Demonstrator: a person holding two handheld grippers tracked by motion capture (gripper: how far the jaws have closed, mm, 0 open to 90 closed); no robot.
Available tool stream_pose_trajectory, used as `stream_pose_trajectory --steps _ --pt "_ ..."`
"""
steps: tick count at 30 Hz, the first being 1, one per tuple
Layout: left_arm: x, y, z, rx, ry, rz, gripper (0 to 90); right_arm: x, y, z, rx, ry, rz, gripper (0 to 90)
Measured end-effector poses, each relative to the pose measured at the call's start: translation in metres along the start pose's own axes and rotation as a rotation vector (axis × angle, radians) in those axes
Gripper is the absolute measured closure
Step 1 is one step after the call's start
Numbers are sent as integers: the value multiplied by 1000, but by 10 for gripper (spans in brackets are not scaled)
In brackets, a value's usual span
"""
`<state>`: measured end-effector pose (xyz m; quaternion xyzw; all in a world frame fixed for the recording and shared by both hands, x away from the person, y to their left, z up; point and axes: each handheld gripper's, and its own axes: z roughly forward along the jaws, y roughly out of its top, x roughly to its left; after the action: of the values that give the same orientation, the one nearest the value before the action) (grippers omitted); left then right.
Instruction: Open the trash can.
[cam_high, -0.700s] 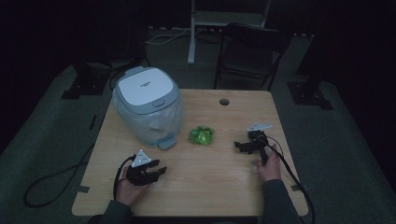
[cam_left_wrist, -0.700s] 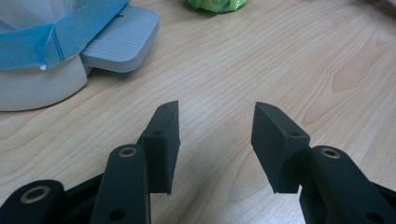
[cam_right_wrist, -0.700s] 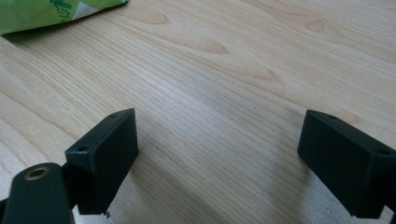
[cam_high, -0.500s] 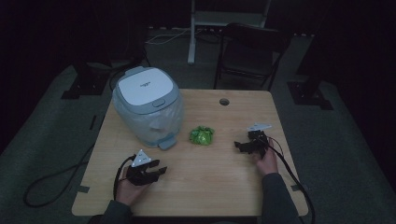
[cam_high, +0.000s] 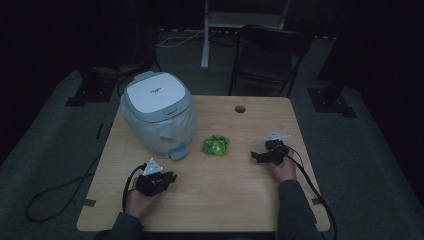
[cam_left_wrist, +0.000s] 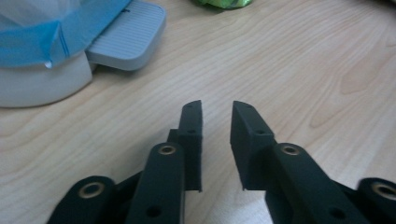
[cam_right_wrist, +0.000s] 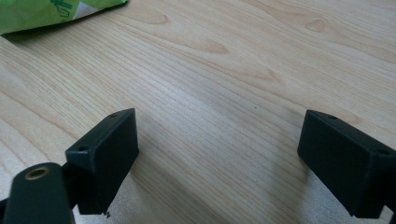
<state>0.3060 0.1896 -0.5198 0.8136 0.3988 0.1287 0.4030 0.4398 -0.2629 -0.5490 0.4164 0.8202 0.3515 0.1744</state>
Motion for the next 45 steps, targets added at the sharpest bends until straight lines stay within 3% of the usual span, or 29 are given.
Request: stream_pose_trajectory --steps 8,13,26,45 --pt "6 13 5 0 52 17 900 1 0 0 -1 -5 5 120" --pt "8 22 12 -1 60 38 900 2 -1 -1 -1 -16 17 122" --pt "16 40 30 -26 135 76 900 4 -1 -1 -3 -29 29 128" --pt "20 47 50 -36 157 86 900 4 -1 -1 -4 -31 30 129"
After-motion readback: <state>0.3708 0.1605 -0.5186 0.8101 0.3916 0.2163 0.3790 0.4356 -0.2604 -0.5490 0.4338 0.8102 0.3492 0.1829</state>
